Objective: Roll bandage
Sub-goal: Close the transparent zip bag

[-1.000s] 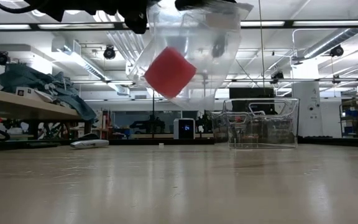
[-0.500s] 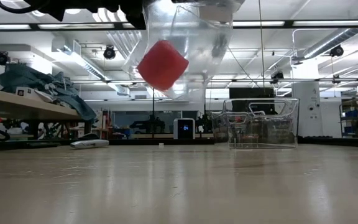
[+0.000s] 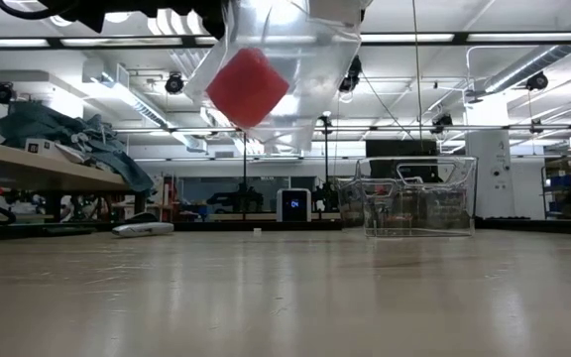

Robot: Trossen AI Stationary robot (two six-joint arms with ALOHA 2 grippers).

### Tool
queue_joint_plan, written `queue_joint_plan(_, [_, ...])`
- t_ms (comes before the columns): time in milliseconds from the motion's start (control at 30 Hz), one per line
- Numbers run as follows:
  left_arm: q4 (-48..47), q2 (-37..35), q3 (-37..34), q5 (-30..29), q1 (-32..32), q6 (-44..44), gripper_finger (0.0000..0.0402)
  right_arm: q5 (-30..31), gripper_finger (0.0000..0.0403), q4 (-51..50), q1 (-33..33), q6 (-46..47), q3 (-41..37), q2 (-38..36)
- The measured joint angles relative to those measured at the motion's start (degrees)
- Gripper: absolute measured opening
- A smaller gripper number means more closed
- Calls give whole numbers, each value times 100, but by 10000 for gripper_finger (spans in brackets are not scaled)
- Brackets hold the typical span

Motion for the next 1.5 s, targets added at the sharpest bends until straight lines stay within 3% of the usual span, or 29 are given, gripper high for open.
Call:
queue_joint_plan(400, [136,2,0,-262,0,24,72,1,0,1,0,7,0,0])
queue_joint_plan(667, [86,2,0,-280,0,264,6,0,0,55,0,-7,0,0])
queue_joint_plan(833, [22,2,0,-164,0,436,1,-13,15,-18,0,-92,0,0])
queue_joint_plan(1233, [-102,4,0,63,-55,647,0,-4,105,234,0,-50,0,0])
queue_joint_plan(1500, [-84,4,0,64,-55,647,0,-12,80,186,0,-46,0,0])
